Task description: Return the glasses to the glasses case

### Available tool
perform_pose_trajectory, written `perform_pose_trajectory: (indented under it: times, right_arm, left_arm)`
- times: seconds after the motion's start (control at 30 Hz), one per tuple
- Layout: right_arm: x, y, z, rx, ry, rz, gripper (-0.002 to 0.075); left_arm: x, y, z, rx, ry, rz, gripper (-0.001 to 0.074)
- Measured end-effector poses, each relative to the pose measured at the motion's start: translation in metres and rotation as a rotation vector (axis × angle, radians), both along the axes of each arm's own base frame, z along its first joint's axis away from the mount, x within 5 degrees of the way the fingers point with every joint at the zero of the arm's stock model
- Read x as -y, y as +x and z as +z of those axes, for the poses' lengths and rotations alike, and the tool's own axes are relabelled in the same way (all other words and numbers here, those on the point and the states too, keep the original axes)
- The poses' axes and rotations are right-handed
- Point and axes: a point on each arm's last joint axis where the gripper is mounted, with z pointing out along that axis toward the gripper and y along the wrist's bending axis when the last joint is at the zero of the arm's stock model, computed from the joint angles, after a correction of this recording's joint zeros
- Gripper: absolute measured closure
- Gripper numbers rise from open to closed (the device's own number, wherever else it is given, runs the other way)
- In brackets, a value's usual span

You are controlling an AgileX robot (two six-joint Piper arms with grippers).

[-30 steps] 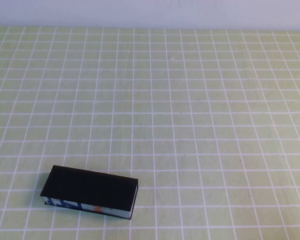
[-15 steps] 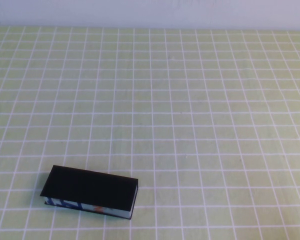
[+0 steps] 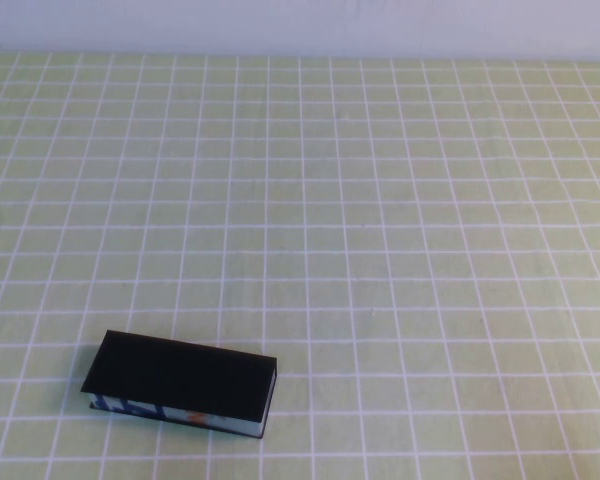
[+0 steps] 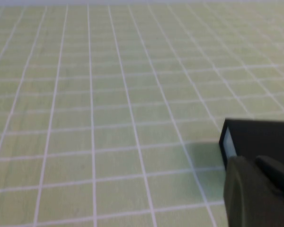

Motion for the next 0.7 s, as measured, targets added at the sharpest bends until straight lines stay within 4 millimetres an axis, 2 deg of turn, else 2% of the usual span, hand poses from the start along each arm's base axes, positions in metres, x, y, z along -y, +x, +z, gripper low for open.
perform_pose_trajectory:
  times: [0.17,0.7]
  right_arm:
    - [-0.0001,0.0000,0.0000,0.000,0.002,0.000,0.0737]
    - [-0.0001,0.0000,0.0000,0.000,0.002,0.000,0.0737]
  left_arm:
    - [-0.0006,-0.0013,-0.0049,-0.055,0.012,0.004,0.0739]
    - [-0.0006,-0.0015,-0.0053,-0.062,0.002,0.007,0.0739]
